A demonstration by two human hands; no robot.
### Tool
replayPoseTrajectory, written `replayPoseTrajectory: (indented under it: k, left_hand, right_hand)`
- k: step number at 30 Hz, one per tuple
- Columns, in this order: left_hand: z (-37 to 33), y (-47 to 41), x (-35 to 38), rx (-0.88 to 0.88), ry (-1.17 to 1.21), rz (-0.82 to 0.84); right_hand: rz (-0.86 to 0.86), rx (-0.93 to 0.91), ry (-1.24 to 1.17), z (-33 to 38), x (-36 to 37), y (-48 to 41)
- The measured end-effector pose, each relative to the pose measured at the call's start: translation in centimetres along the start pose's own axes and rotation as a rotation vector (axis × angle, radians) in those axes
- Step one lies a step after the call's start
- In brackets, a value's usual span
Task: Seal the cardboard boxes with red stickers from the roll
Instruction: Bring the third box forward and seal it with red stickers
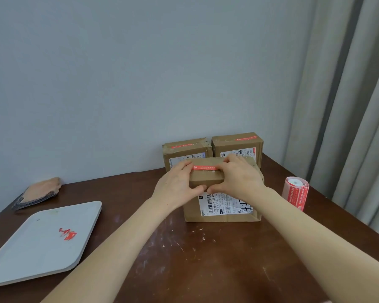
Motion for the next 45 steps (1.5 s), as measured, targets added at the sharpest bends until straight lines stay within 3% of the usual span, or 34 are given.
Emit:
replayPoseTrajectory:
  k: [5,12,25,37,45]
  left_hand:
    - [-0.1,0.2,0.2,-0.004,0.024,-0.032]
    - [-0.2,0.5,0.8,0.109,-0.12,-0.064]
    - [0.2,0.8,0.4,0.015,0.056,-0.076]
    - [0.6,0.6,-0.3,-0.016,-0.004,-0.076]
    - [0.4,0.7,0.4,0.113,-0.079,-0.086]
  right_hand:
    - [-0.024,0.026,-0.019,0.0,-0.1,0.2]
    - [-0.005,-0.119,0.052,0.5,-0.5,0.4]
    - [-0.01,-0.029,-0.039,-0.1,-0.9,1.1]
    - [-0.013,-0.028,-0.023,-0.4,-0.9,0.8]
    - [-0.043,-0.157,0.07,0.8,-0.2,0.7]
Point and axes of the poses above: each hand's wrist, its own y-axis away from the middle knuckle, its own x-axis out of the palm, z = x × y, the point moved 2 cm from there along -y, towards the middle knuckle, and after that the axes turned 1 degree about z, right-handed, at the moved point
